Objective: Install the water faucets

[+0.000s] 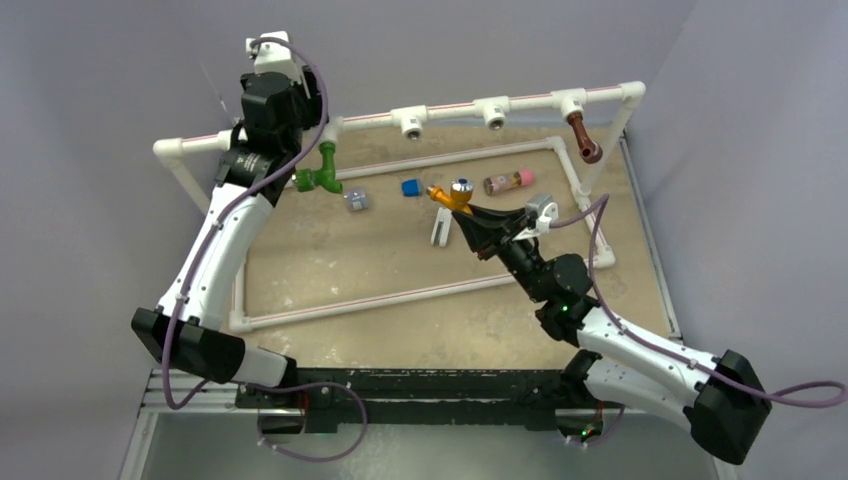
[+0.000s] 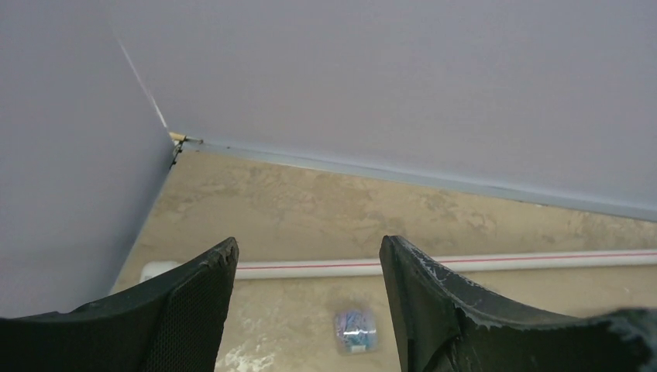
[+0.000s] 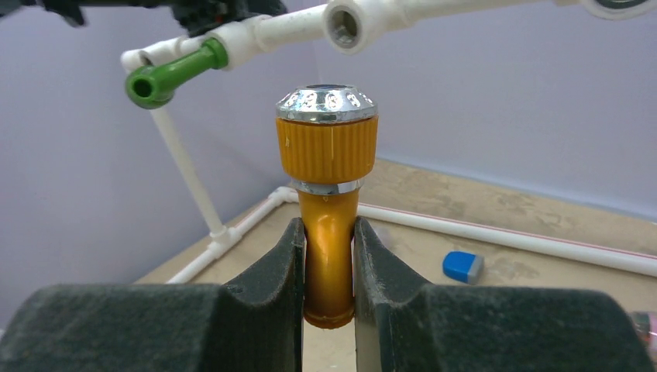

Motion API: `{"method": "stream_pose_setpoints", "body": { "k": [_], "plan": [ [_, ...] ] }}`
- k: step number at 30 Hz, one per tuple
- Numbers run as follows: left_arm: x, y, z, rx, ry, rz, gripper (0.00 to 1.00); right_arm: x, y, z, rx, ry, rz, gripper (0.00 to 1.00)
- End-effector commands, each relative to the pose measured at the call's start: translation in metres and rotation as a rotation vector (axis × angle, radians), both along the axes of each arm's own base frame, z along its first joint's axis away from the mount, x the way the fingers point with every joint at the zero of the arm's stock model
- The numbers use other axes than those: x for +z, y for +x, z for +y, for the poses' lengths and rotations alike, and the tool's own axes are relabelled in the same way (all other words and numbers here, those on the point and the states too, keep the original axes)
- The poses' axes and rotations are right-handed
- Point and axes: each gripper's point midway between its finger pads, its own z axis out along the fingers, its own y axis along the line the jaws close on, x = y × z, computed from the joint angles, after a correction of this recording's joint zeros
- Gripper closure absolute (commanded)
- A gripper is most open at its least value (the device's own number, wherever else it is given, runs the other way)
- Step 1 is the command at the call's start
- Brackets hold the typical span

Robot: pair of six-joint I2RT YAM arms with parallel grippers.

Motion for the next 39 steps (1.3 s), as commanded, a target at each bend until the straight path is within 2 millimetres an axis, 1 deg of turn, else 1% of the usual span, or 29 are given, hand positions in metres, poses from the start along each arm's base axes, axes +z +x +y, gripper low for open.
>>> {"method": "stream_pose_setpoints", "body": {
  "k": [1,4,6,10,12,14,15,16,17,19,23,26,30,31,32,33,35,39],
  "plan": [
    [0.013,0.012,-0.001,-0.016,-0.015,-0.119,0.34,0.050,-0.015,-0.010,-0.045,0.176,-0.123,1.00],
    [0.001,0.020,0.002,-0.003,0.008,-0.109,0.34,0.058,-0.019,-0.003,-0.051,0.187,-0.147,1.00],
    [-0.011,0.025,0.002,-0.001,0.018,-0.094,0.33,0.063,-0.021,0.002,-0.067,0.184,-0.178,1.00],
    [-0.034,0.030,0.000,-0.011,0.034,-0.077,0.33,0.074,-0.021,0.007,-0.128,0.191,-0.226,1.00],
    [-0.042,0.029,0.001,-0.007,0.040,-0.067,0.33,0.079,-0.017,0.007,-0.174,0.191,-0.246,1.00],
    [-0.048,0.028,0.003,-0.002,0.040,-0.073,0.33,0.079,-0.011,0.008,-0.219,0.180,-0.252,1.00],
    [-0.052,0.027,0.002,-0.006,0.037,-0.073,0.33,0.083,-0.010,0.007,-0.239,0.196,-0.263,1.00],
    [-0.059,0.025,0.001,-0.014,0.039,-0.060,0.33,0.084,-0.007,0.006,-0.262,0.197,-0.266,1.00],
    [-0.057,0.025,0.001,-0.014,0.035,-0.081,0.33,0.085,-0.004,0.007,-0.288,0.195,-0.270,1.00],
    [-0.068,0.025,0.002,-0.012,0.045,-0.075,0.33,0.089,0.001,0.005,-0.328,0.204,-0.279,1.00],
    [-0.089,0.029,0.002,-0.010,0.067,-0.041,0.33,0.094,0.007,0.011,-0.351,0.200,-0.291,1.00],
    [-0.099,0.034,0.001,-0.011,0.075,-0.017,0.32,0.099,0.008,0.018,-0.347,0.194,-0.302,1.00],
    [-0.108,0.046,-0.001,-0.012,0.102,-0.004,0.32,0.098,0.013,0.026,-0.353,0.179,-0.303,1.00],
    [-0.106,0.050,0.000,0.000,0.116,-0.009,0.31,0.098,0.014,0.028,-0.353,0.176,-0.302,1.00],
    [-0.109,0.054,0.001,0.005,0.123,0.000,0.31,0.098,0.014,0.029,-0.353,0.174,-0.302,1.00],
    [-0.105,0.058,0.000,0.005,0.125,-0.003,0.31,0.098,0.014,0.031,-0.351,0.175,-0.302,1.00],
    [-0.107,0.063,-0.005,-0.012,0.119,0.017,0.31,0.096,0.014,0.032,-0.349,0.174,-0.300,1.00],
    [-0.097,0.068,-0.010,-0.027,0.105,-0.001,0.31,0.092,0.014,0.032,-0.348,0.174,-0.294,1.00]
  ]
}}
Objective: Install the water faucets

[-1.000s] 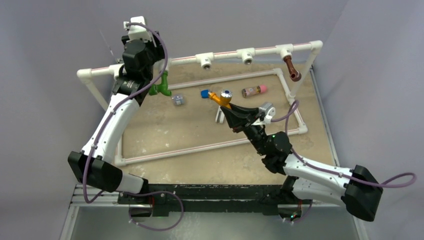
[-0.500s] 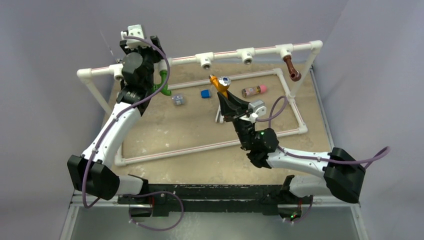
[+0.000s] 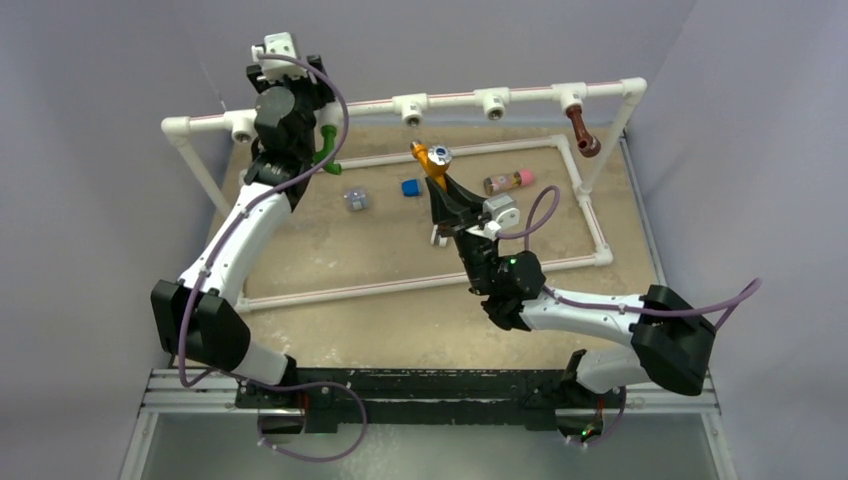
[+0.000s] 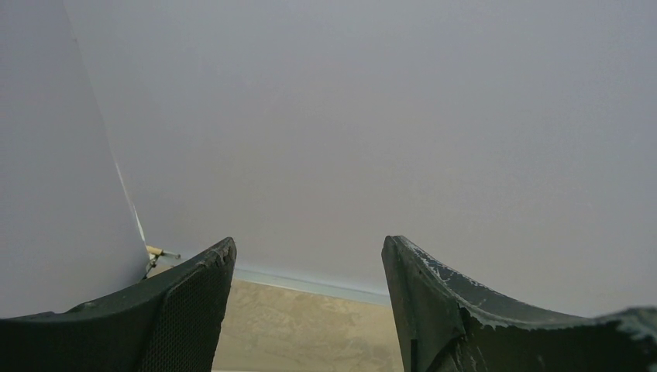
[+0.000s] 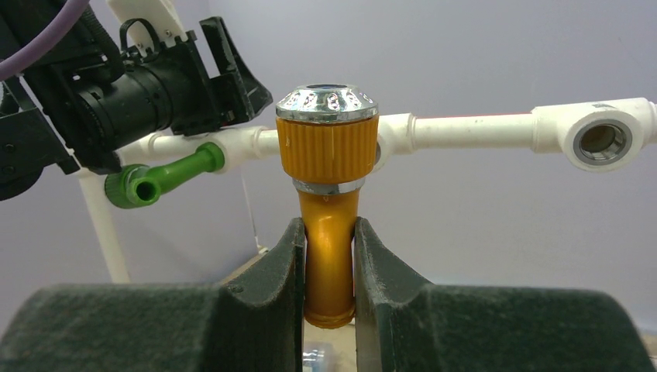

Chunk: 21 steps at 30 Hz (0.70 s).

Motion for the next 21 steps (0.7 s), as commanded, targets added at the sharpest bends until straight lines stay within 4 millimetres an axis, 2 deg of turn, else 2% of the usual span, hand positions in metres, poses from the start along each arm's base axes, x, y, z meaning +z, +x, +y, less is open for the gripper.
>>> {"method": "stream_pose_setpoints", "body": {
  "k": [1,5,8,12,16,21],
  "plan": [
    [-0.104,0.017,-0.009,-0.030,0.110,0.327,0.31,0.032,-0.007,-0.014,-0.020,0.108,-0.056,1.00],
    [-0.078,0.015,-0.013,-0.055,0.103,0.284,0.31,0.027,-0.007,-0.015,-0.021,0.107,-0.053,1.00],
    [-0.048,0.013,-0.013,-0.064,0.109,0.230,0.30,0.028,-0.008,-0.014,-0.013,0.110,-0.056,1.00],
    [-0.020,0.015,-0.007,-0.033,0.169,0.179,0.30,0.026,-0.010,-0.012,0.005,0.109,-0.057,1.00],
    [-0.010,0.023,-0.001,0.007,0.207,0.144,0.29,0.024,-0.011,-0.012,0.012,0.109,-0.054,1.00],
    [-0.009,0.035,-0.001,0.019,0.221,0.142,0.28,0.025,-0.014,-0.016,0.013,0.111,-0.055,1.00]
  ]
}}
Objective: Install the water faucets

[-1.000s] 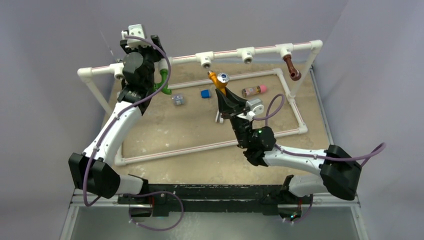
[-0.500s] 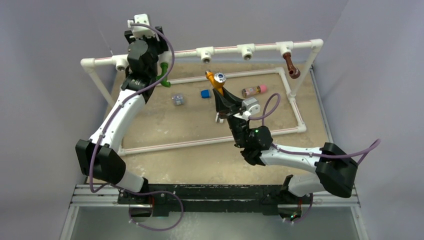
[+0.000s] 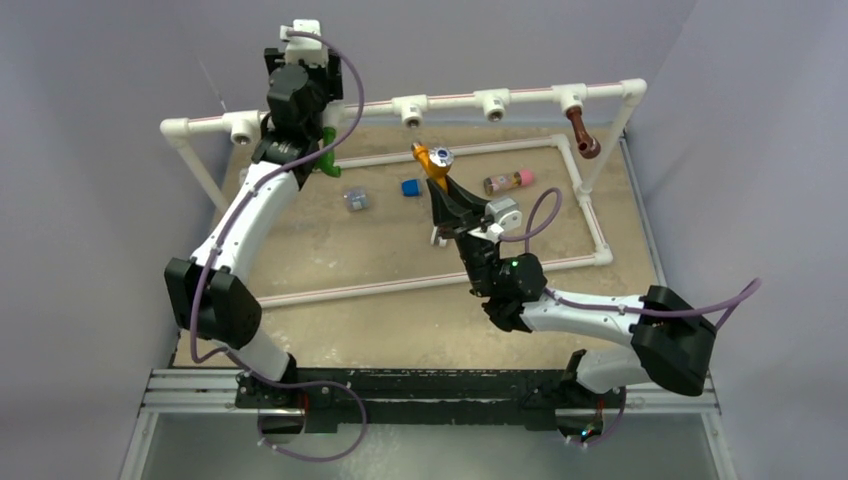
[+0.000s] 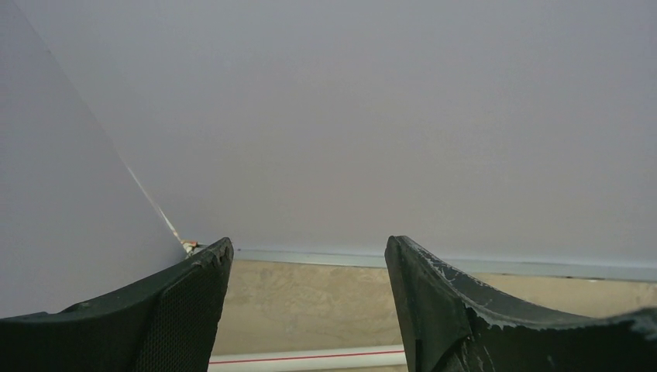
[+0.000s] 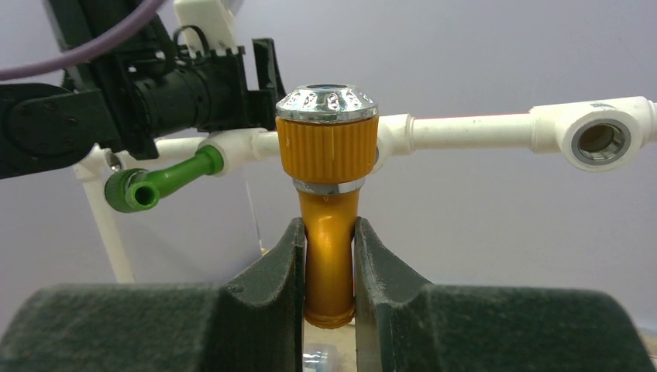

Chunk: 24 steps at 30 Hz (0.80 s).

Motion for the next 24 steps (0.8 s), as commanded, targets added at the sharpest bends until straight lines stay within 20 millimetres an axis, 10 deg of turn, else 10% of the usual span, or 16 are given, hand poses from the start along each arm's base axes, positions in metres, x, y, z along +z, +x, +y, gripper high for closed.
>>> {"method": "stream_pose_setpoints", "body": {
  "k": [1,24],
  "plan": [
    [-0.013,0.015,0.004,0.028,0.068,0.047,0.28,0.025,-0.011,-0.016,0.006,0.095,-0.050,1.00],
    [-0.098,-0.007,-0.005,-0.038,0.012,0.255,0.28,0.032,0.015,-0.014,-0.193,0.002,-0.065,1.00]
  ]
}}
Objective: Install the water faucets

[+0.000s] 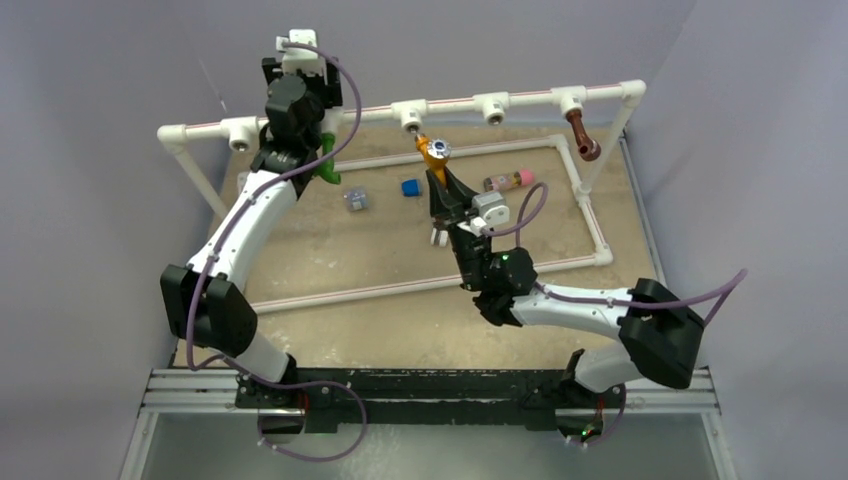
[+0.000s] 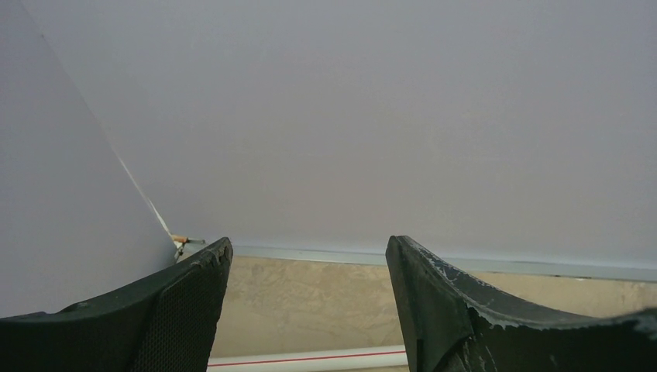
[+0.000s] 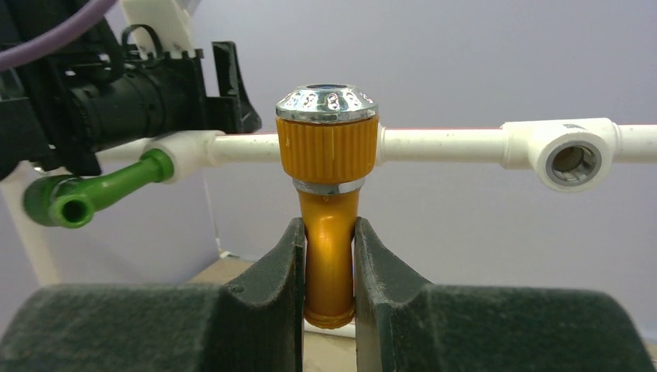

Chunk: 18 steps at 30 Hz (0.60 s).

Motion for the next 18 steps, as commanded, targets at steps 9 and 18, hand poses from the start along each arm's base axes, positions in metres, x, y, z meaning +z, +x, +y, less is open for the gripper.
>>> {"method": "stream_pose_setpoints", "body": {
  "k": [9,18],
  "plan": [
    [-0.086,-0.014,-0.005,-0.052,0.035,0.260,0.28,0.026,0.015,-0.001,-0.170,0.008,-0.051,1.00],
    [-0.102,-0.018,-0.006,-0.056,0.007,0.285,0.27,0.031,0.013,0.013,-0.191,-0.005,-0.065,1.00]
  ]
}}
